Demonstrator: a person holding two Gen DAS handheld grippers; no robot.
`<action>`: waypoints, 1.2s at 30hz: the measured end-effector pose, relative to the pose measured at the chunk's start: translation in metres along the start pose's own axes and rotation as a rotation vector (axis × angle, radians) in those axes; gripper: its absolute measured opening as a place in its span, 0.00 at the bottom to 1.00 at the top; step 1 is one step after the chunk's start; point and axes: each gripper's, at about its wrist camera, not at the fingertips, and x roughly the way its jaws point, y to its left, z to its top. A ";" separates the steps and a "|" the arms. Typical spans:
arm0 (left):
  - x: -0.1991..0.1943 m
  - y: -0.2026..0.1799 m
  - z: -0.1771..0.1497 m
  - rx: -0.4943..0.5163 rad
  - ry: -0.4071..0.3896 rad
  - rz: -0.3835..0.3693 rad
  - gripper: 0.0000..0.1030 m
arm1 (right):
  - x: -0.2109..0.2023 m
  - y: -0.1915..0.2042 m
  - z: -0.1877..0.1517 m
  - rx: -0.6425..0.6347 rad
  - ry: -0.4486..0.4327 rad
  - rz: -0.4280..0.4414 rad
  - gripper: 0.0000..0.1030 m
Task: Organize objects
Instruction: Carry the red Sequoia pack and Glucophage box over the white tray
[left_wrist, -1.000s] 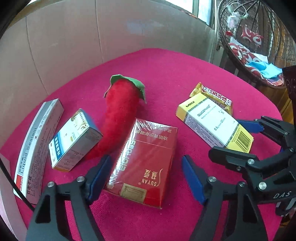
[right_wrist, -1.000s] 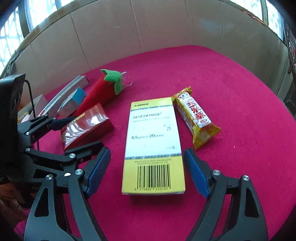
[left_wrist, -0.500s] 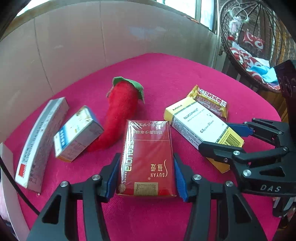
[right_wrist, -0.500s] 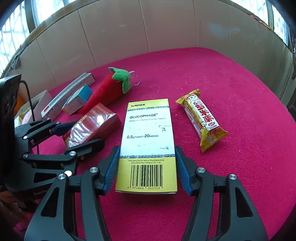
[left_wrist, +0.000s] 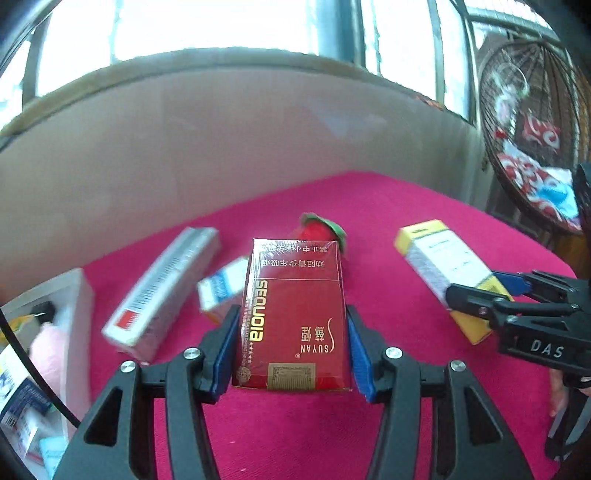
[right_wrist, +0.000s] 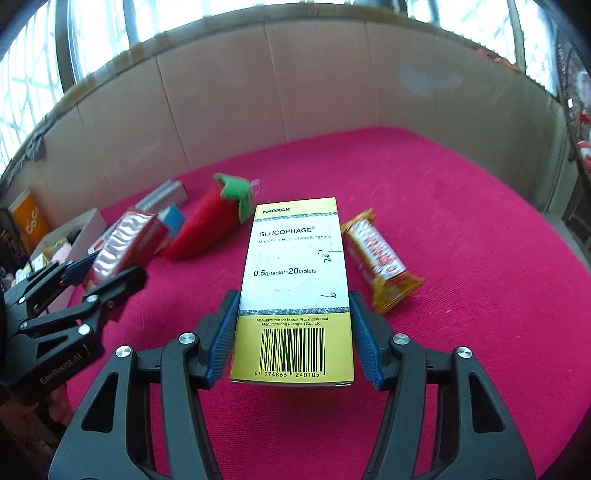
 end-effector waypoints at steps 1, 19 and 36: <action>-0.008 0.002 -0.001 -0.008 -0.035 0.019 0.52 | -0.007 0.000 0.000 0.002 -0.034 -0.018 0.56; -0.059 0.008 -0.020 -0.017 -0.174 0.085 0.52 | -0.062 0.025 -0.017 -0.080 -0.353 -0.195 0.56; -0.093 0.048 -0.046 -0.111 -0.151 0.136 0.52 | -0.068 0.061 -0.033 -0.139 -0.326 -0.136 0.56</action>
